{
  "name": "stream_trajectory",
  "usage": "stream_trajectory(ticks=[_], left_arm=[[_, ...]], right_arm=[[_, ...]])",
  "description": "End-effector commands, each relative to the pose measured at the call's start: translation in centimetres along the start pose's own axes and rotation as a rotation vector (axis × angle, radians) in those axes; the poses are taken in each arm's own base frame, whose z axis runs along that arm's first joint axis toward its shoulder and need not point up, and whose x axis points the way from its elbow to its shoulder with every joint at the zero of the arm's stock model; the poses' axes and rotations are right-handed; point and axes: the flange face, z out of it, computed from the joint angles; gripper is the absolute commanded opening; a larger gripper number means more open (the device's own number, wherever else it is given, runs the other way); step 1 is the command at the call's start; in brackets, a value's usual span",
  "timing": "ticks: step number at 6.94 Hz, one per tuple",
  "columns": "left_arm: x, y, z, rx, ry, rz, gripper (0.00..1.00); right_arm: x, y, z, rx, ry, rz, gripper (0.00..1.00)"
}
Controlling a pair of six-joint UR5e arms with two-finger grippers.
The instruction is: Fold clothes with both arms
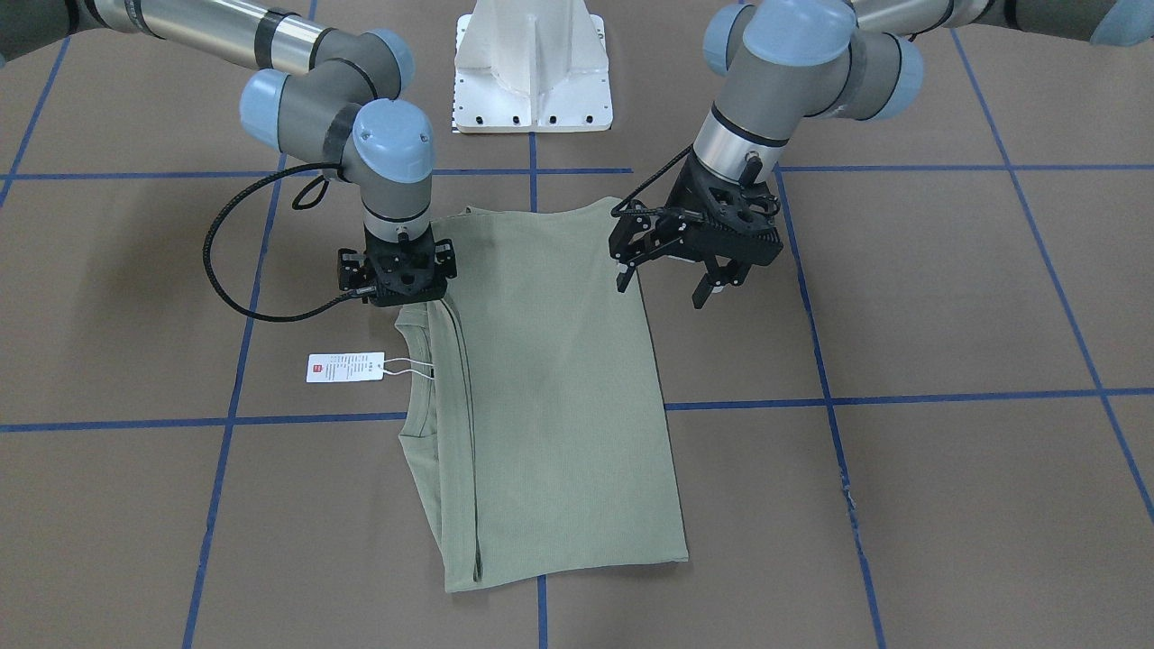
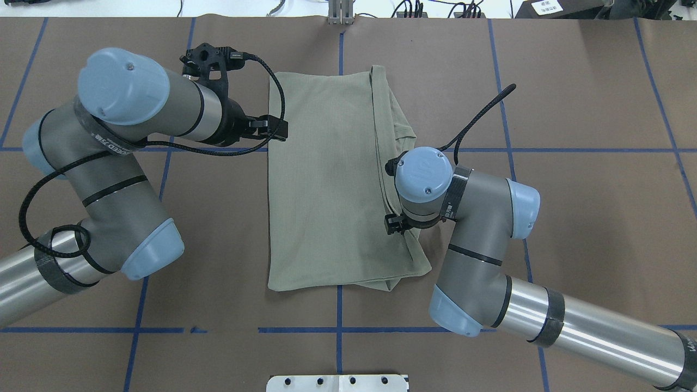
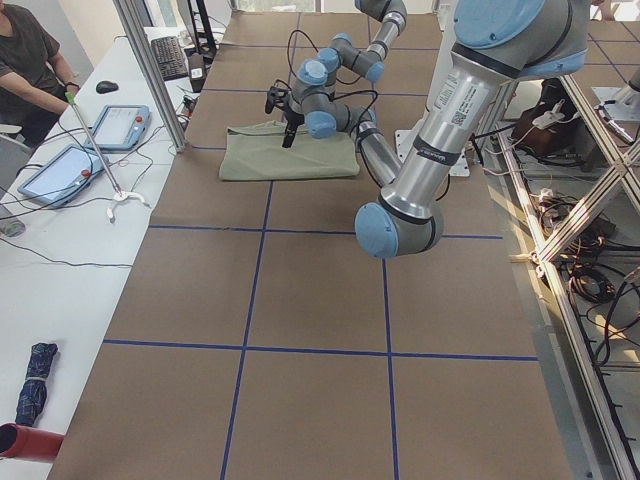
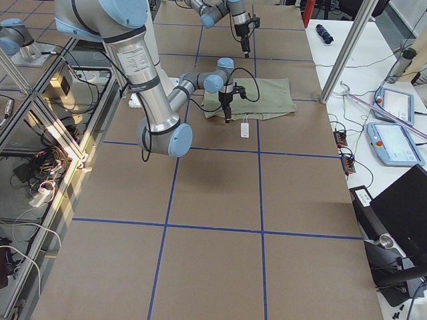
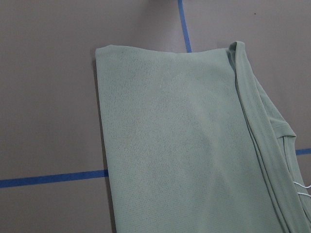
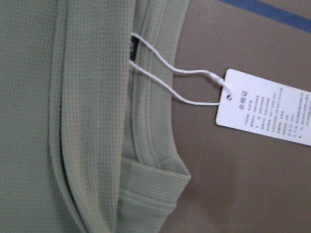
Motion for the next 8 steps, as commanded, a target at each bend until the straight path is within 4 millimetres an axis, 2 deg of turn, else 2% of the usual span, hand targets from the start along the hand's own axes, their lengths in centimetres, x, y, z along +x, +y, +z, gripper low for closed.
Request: stream_trajectory(ticks=[1,2,3,4,5,7,8], left_arm=[[0.1,0.0,0.0,-0.001,0.001,0.000,1.00],[0.1,0.0,0.0,-0.001,0.001,0.000,1.00],[0.1,0.0,0.0,-0.001,0.001,0.000,1.00],[0.1,0.0,-0.1,0.000,0.002,0.000,1.00],[-0.1,0.1,0.0,-0.001,0.000,0.002,1.00],[-0.4,0.3,0.0,-0.005,-0.004,0.007,1.00],[-0.2,0.2,-0.4,0.001,0.002,0.010,1.00]], right_arm=[[5.2,0.1,-0.1,0.008,0.026,-0.010,1.00],[6.8,0.6,0.5,0.003,0.038,-0.008,1.00],[7.2,-0.4,-1.3,0.022,0.020,0.001,1.00],[6.1,-1.8,-3.5,0.020,-0.031,0.009,1.00],[4.8,-2.8,-4.4,0.036,-0.045,0.003,1.00],[0.9,-7.2,-4.8,0.052,-0.042,-0.026,1.00],[0.9,-9.9,-3.9,0.059,-0.030,-0.051,1.00]])
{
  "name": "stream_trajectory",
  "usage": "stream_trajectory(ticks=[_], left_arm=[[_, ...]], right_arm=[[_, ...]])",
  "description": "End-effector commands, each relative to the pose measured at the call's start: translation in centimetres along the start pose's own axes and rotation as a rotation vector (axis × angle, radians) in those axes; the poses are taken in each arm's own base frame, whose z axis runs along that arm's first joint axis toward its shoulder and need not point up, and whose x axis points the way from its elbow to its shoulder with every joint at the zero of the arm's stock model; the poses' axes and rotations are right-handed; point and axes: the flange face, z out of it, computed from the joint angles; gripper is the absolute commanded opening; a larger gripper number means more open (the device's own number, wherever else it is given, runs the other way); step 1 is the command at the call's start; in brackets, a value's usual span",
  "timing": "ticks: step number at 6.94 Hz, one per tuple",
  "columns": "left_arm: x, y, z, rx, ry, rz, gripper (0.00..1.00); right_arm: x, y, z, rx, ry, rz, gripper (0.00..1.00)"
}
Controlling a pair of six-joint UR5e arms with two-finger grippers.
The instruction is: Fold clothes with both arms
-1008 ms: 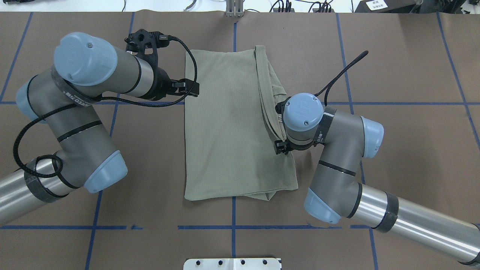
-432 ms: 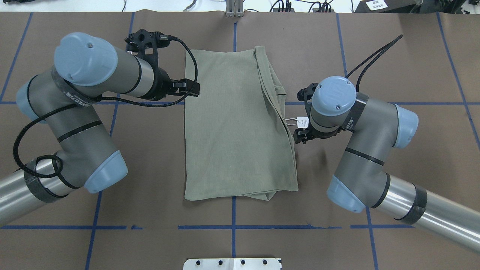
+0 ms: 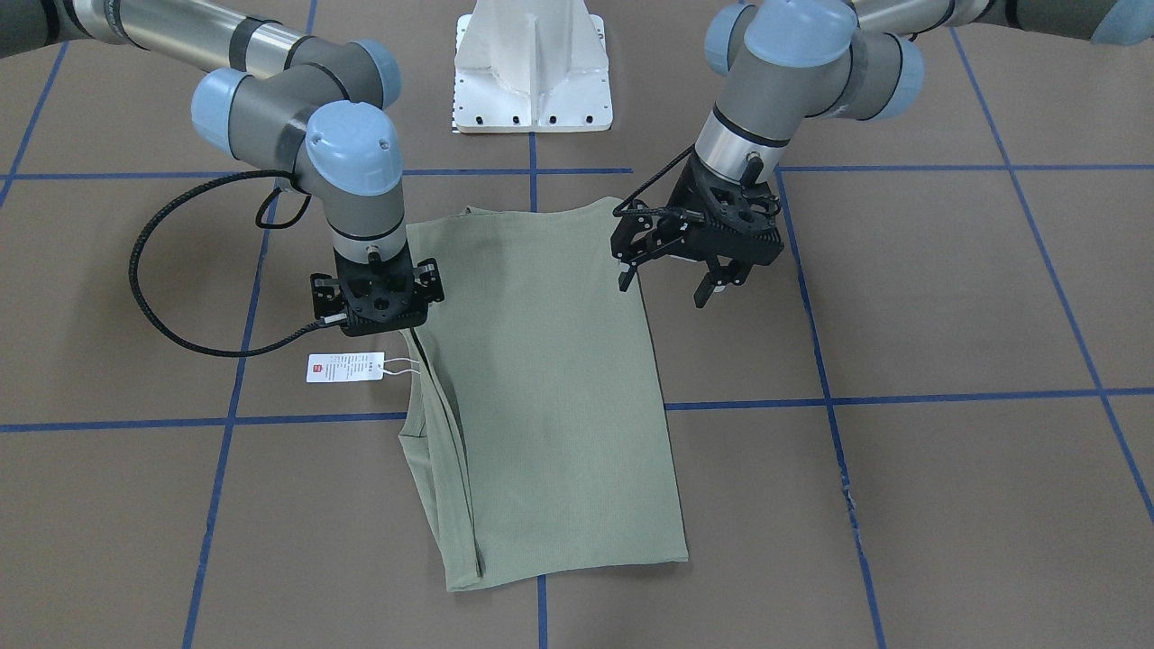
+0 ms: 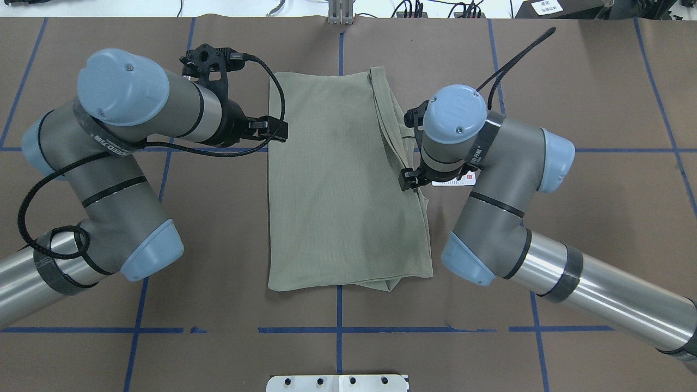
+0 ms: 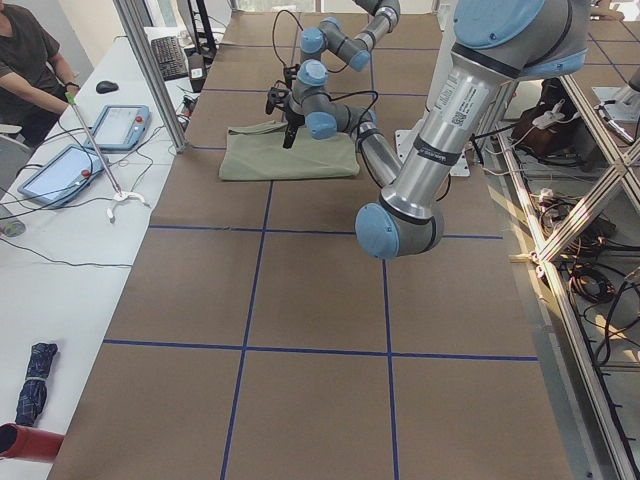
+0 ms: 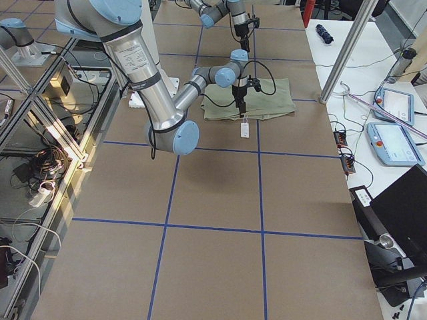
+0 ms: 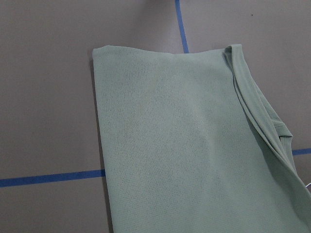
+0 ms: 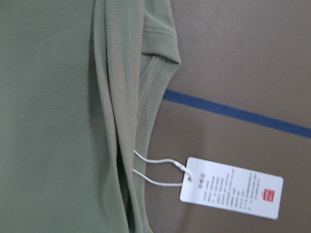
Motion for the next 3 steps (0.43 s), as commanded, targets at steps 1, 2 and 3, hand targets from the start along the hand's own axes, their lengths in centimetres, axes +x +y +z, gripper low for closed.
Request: stream_trajectory(ticks=[1,2,3], left_arm=[[0.8,-0.1,-1.7,0.017,0.027,0.006,1.00],[1.0,-0.3,-3.0,0.035,0.044,0.007,1.00],[1.3,-0.5,-3.9,0.048,0.057,0.012,1.00]], right_arm=[[-0.2,-4.6,2.5,0.018,0.009,-0.034,1.00],[-0.9,-6.0,3.7,0.025,0.004,-0.037,1.00],[-1.9,-7.1,3.7,0.024,0.008,-0.034,1.00]])
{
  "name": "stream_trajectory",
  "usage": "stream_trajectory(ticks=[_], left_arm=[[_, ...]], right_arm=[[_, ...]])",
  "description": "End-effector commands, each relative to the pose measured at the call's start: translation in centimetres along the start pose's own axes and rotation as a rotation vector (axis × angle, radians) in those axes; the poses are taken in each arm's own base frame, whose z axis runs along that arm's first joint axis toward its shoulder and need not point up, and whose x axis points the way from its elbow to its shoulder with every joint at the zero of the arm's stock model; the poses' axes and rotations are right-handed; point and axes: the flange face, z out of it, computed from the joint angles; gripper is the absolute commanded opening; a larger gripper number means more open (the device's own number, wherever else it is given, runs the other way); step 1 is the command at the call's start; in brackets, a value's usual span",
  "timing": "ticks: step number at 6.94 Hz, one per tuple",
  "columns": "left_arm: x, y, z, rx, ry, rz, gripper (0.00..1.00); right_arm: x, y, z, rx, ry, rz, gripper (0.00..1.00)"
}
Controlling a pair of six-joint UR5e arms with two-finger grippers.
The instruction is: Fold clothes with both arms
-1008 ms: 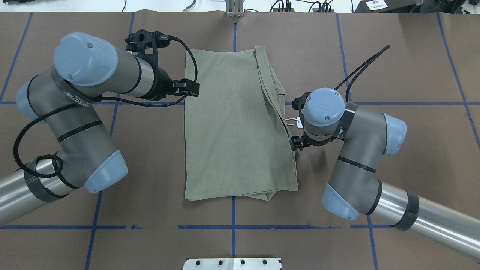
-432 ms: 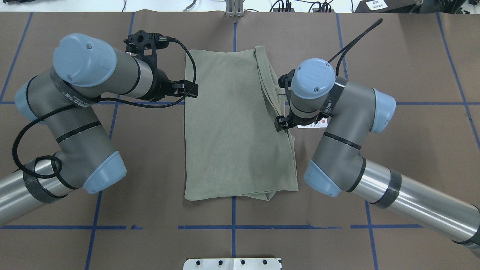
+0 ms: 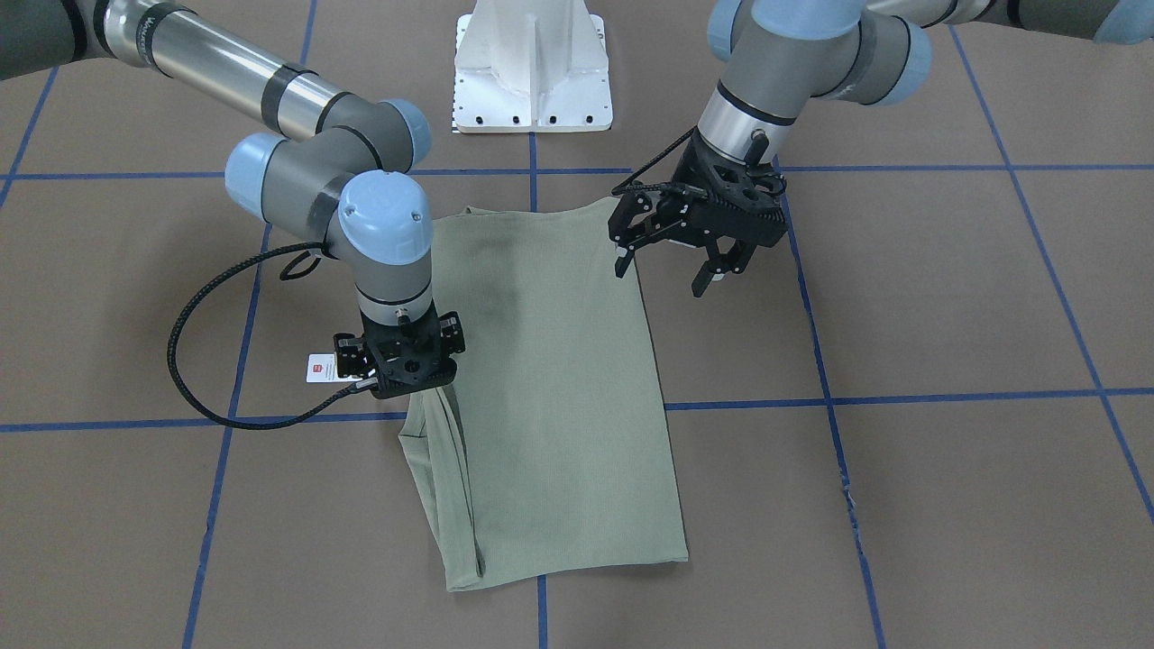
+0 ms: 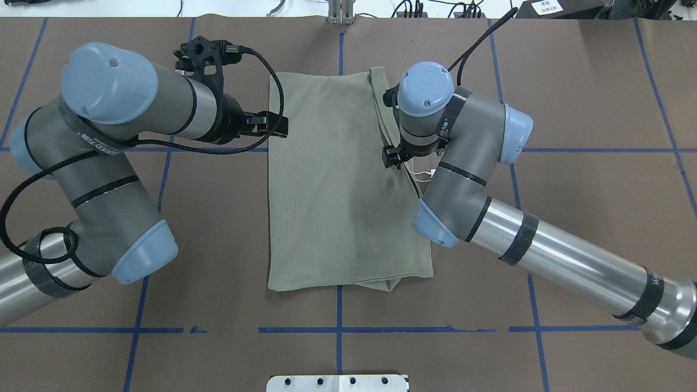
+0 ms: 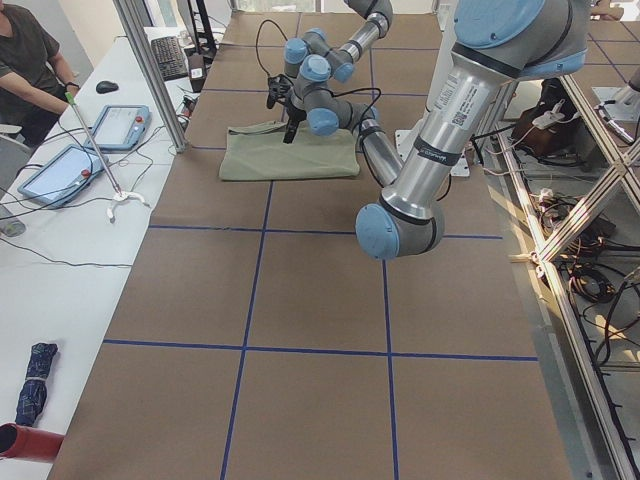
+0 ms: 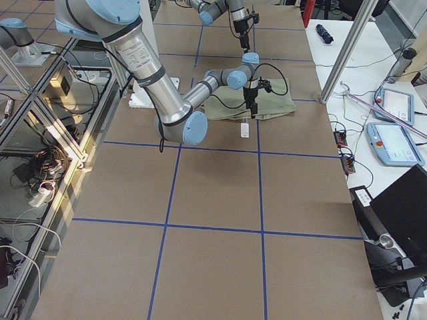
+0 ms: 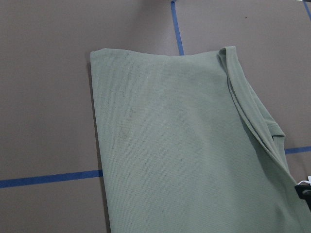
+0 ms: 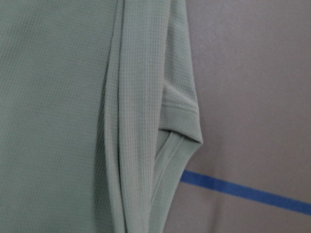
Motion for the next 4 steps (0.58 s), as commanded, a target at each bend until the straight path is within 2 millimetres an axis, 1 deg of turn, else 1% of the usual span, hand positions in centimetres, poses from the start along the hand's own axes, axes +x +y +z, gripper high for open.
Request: stream_trajectory(ticks=[1,2,4], left_arm=[[0.66,-0.35,-1.99,0.025,0.028,0.008,1.00],[0.58,-0.48,-2.07,0.027,0.028,0.010,1.00],[0.59,-0.48,-2.09,0.027,0.029,0.011,1.00]], right_arm=[[-1.41,-2.14,0.50,0.002,0.001,-0.001,1.00],[-1.44,-2.59,0.60,0.000,0.007,0.003,1.00],[-1.50,-3.12,1.44,-0.003,0.023,0.006,1.00]])
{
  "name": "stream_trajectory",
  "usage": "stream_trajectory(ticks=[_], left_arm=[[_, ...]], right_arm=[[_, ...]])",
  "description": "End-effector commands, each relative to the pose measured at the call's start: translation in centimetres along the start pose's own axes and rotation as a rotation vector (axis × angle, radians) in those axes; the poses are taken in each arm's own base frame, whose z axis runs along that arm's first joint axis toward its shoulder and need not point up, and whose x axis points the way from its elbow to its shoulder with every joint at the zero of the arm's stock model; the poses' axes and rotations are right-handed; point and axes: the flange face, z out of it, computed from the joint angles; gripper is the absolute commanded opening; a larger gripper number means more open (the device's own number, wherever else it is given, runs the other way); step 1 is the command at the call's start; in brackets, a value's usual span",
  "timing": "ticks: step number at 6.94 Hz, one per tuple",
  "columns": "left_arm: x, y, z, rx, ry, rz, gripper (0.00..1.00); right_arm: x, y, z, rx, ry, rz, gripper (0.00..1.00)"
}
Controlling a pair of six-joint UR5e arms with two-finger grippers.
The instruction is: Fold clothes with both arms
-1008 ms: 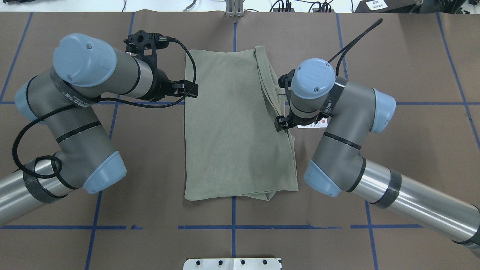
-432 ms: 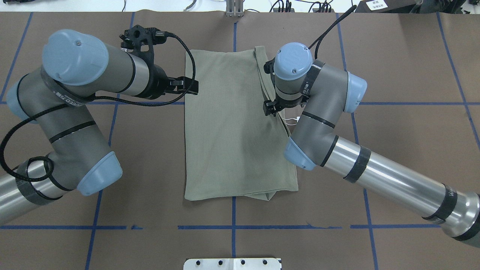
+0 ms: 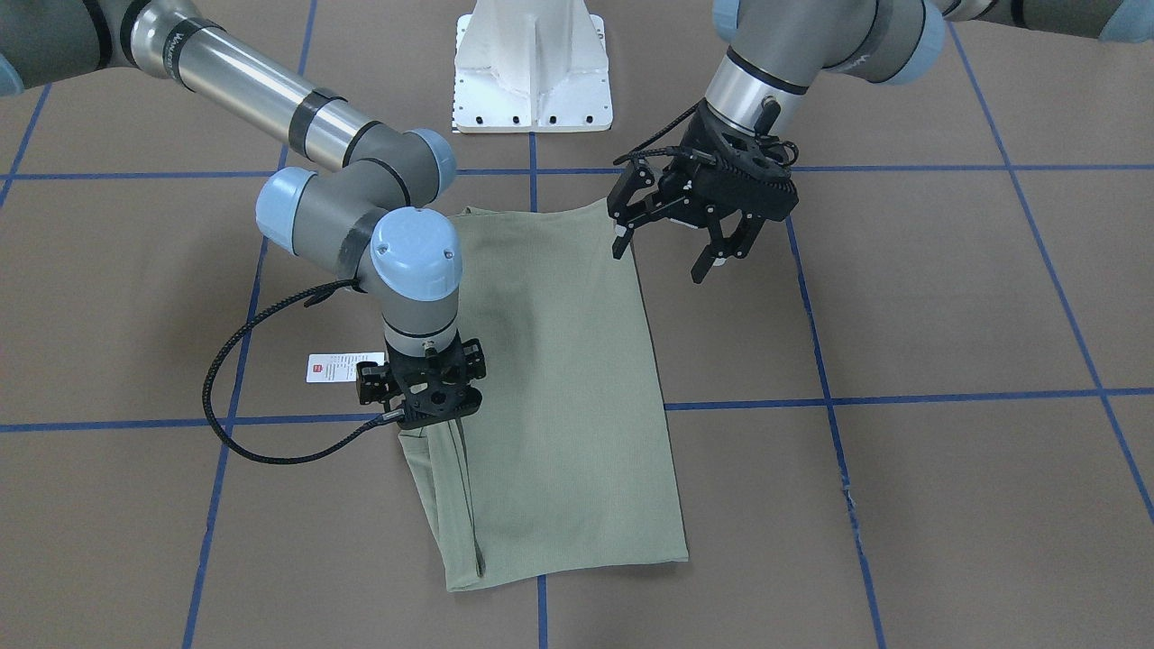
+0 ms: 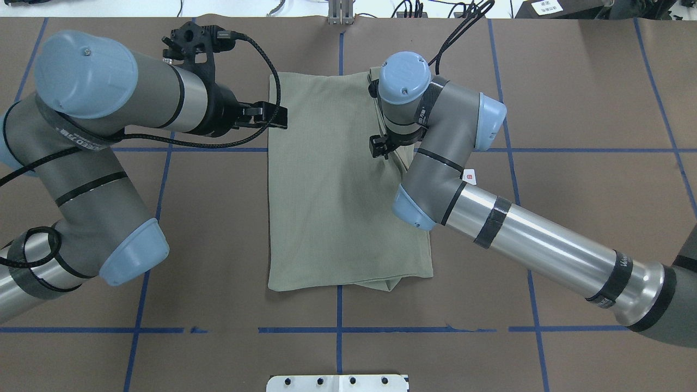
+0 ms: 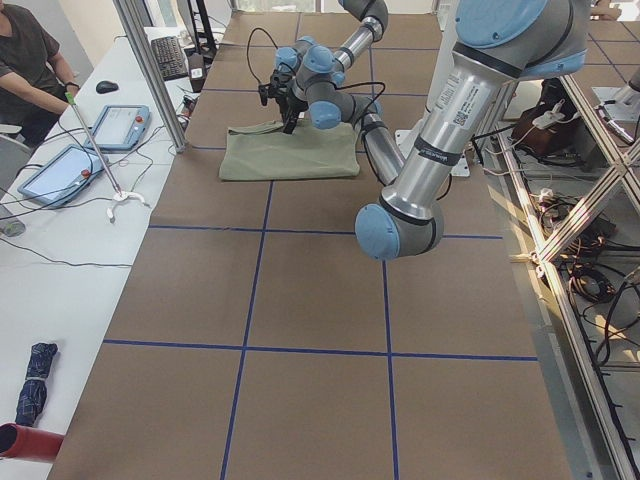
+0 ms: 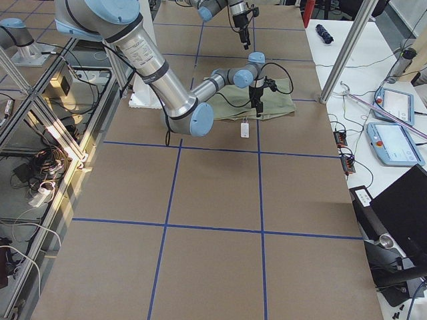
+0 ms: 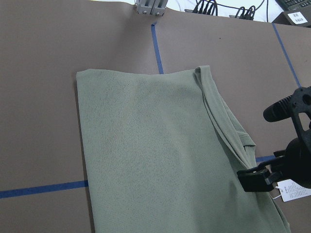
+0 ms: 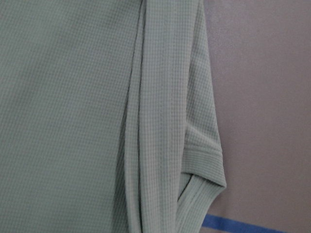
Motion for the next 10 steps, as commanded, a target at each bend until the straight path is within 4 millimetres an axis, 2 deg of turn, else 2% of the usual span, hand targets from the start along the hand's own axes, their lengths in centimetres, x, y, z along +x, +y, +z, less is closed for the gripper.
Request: stream_trajectory(ticks=[1,5,6,8,9,10], left_arm=[[0.0,-0.1,-0.1,0.001,0.000,0.000,1.00],[0.2,-0.1,-0.3,0.004,0.005,-0.006,1.00],[0.1,0.0,-0.3,0.004,0.005,-0.007,1.00],[0.2,0.0,-0.3,0.002,0.006,-0.007,1.00],[0.3,0.0,-0.3,0.004,0.008,-0.008,1.00],[0.4,-0.1,-0.3,0.004,0.010,-0.007,1.00]], right_arm=[[0.2,-0.3,1.0,-0.006,0.017,0.005,1.00],[0.7,-0.6,1.0,-0.006,0.020,-0.003,1.00],[1.7,-1.2,0.7,0.000,0.023,-0.018,1.00],[2.5,-1.2,1.1,-0.003,0.030,-0.022,1.00],[3.7,-1.4,1.5,-0.007,0.040,-0.031,1.00],[6.0,-1.6,2.0,-0.011,0.056,-0.050,1.00]])
